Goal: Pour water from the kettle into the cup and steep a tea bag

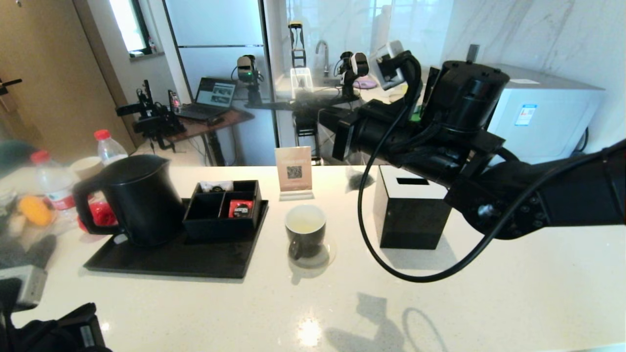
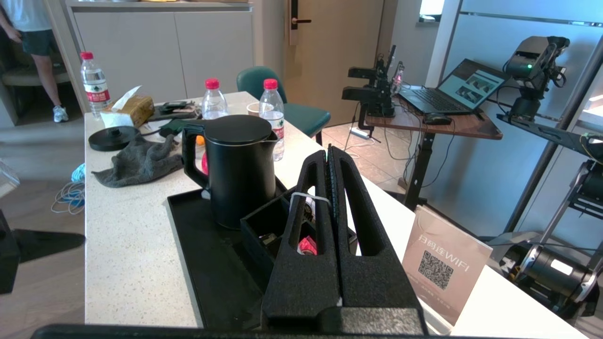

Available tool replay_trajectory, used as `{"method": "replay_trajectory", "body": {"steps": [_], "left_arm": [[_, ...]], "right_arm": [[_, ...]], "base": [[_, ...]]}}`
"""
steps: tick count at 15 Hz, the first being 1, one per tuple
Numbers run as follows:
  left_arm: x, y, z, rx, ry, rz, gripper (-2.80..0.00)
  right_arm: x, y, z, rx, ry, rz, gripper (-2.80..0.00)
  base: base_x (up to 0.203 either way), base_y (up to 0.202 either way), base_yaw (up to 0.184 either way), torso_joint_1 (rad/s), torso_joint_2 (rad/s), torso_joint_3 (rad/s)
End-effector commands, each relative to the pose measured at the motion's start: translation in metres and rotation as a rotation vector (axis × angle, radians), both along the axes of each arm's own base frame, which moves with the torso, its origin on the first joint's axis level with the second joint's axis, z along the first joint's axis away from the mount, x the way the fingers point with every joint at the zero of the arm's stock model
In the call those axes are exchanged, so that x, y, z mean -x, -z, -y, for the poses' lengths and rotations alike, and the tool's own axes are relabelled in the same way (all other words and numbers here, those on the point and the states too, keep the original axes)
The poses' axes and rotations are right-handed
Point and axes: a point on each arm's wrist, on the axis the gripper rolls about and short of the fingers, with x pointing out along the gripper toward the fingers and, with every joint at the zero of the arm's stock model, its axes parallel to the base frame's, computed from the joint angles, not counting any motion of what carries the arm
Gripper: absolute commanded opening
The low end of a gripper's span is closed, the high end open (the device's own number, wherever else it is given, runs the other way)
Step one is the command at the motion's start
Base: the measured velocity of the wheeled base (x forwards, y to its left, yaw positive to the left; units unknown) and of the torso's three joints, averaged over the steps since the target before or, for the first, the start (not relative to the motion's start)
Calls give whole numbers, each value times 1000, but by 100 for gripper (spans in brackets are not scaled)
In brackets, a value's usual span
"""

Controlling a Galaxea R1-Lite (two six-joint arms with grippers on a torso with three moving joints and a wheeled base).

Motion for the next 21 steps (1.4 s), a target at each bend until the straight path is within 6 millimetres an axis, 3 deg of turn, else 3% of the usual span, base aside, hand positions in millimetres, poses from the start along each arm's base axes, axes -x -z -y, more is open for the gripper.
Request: {"method": "replay_trajectory", "body": {"steps": [1, 6, 10, 13, 21], "left_arm": [[13, -6, -6, 3, -59, 60, -280], [65, -6, -8, -6, -40, 167, -280], [104, 6, -5, -12, 162, 283, -280], [110, 15, -2, -40, 315, 264, -280], [128, 25, -1, -122, 340, 416, -280]], "right_arm": [[-2, 3, -2, 0, -2, 1, -280], [-2, 3, -2, -2, -4, 4, -280], [0, 2, -1, -5, -3, 9, -280], [0, 2, -1, -4, -3, 10, -280], [-1, 8, -1, -3, 1, 11, -280]], "base": [[0, 0, 0, 0, 0, 0], [0, 0, 0, 0, 0, 0], [0, 0, 0, 0, 0, 0], [0, 0, 0, 0, 0, 0], [0, 0, 0, 0, 0, 0]]}}
